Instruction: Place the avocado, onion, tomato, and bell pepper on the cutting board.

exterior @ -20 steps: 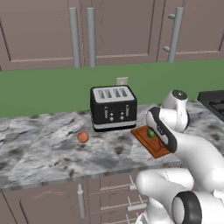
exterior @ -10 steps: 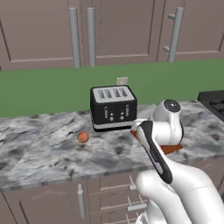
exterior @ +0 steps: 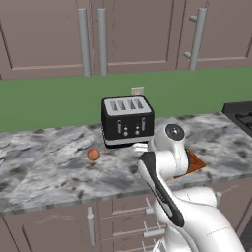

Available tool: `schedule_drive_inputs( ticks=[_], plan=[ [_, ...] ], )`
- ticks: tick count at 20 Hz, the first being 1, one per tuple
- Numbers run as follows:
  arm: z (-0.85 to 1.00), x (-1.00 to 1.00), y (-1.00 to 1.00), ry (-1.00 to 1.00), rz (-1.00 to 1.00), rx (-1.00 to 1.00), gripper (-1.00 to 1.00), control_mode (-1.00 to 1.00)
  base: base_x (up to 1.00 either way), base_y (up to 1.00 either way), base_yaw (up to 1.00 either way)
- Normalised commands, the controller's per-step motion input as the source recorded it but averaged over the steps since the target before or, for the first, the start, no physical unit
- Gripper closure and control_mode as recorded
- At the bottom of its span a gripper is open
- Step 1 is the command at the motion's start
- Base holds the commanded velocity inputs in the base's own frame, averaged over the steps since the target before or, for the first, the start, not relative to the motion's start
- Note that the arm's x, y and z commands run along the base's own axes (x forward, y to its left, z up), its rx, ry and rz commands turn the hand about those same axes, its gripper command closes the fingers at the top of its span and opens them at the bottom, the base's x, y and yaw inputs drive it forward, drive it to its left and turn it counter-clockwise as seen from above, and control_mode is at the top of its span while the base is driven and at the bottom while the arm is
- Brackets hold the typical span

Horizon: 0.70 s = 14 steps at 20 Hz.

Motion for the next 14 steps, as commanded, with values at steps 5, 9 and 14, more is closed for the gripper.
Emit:
schedule_drive_inputs(
  ticks=[5, 9, 14],
  plan=[
    [0.0, 0.05, 0.59, 0.0, 0.19, 0.0, -1.0, -1.0, 0.0, 0.0, 0.0],
    [0.0, 0.37, 0.54, 0.0, 0.14, 0.0, -1.0, -1.0, 0.0, 0.0, 0.0],
    [0.0, 0.64, 0.42, 0.0, 0.04, -0.01, -1.0, -1.0, 0.0, 0.0, 0.0]
  ],
)
